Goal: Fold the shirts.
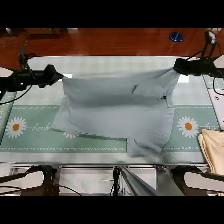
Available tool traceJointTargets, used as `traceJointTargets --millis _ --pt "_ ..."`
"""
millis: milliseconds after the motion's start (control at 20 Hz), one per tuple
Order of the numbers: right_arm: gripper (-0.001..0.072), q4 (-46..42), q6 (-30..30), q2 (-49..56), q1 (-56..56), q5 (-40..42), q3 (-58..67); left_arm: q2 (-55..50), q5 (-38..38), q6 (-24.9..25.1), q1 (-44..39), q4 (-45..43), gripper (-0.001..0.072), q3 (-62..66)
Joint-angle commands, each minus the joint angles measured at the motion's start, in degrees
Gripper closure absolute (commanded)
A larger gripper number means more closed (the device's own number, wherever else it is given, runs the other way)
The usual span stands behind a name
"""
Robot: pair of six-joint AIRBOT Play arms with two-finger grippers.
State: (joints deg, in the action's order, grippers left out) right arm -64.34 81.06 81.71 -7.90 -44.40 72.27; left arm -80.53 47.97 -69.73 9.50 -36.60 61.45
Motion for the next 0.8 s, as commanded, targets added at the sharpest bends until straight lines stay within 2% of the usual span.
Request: traceJointTargets --millis 0,50,100,150,250,300,350,400,450,550,600,650,750 --pt "0.0690 -0.68 -0.33 5.42 0.26 -8.07 -0.02 -7.89 3.69 0.61 -1.03 0.24 0.0688 0.74" --pt "0.0662 0.09 -0.37 6.14 0.26 -9.33 -0.02 -8.74 4.20 0.28 -0.63 0.96 0.0655 0.81" --pt "0.0553 1.57 -0.87 5.95 0.24 -9.40 0.04 -8.70 4.26 0.33 0.39 2.45 0.0529 1.03" --pt "0.0460 3.65 -2.78 5.07 -0.17 -9.49 0.48 -8.35 5.88 1.11 1.95 2.60 0.0477 2.47" --pt "0.0450 5.90 -6.43 2.14 -1.07 -11.39 2.60 -7.43 14.12 5.03 7.26 1.64 0.0477 8.48" --pt "0.0388 5.42 -6.45 0.09 -1.84 -13.57 4.15 -6.97 19.80 5.01 10.64 -0.90 0.0476 12.09" --pt "0.0301 4.72 -6.47 -2.03 -2.75 -17.05 5.53 -6.62 26.84 4.50 14.10 -4.44 0.0412 15.26" --pt "0.0285 3.41 -6.45 -4.07 -3.61 -21.51 6.25 -6.27 34.42 1.27 16.98 -8.22 0.0271 16.92" --pt "0.0285 0.00 -6.40 -6.05 -4.28 -27.85 6.21 -5.79 42.45 -2.91 19.37 -12.76 0.0160 17.09" --pt "0.0285 -11.47 -6.32 -7.80 -4.31 -39.23 5.53 -5.44 51.89 -3.23 21.33 -24.02 0.0156 16.83" --pt "0.0285 -15.32 -6.29 -8.39 -4.37 -42.03 4.07 -5.14 52.43 -3.43 21.66 -27.87 0.0157 15.80" --pt "0.0284 -16.31 -6.10 -9.25 -5.22 -42.71 1.46 -4.85 51.47 -3.61 21.88 -27.26 0.0156 14.10" --pt "0.0284 -12.39 -6.03 -11.45 -7.87 -41.35 -5.16 -4.94 51.01 -2.93 21.11 -26.03 0.0156 10.36"
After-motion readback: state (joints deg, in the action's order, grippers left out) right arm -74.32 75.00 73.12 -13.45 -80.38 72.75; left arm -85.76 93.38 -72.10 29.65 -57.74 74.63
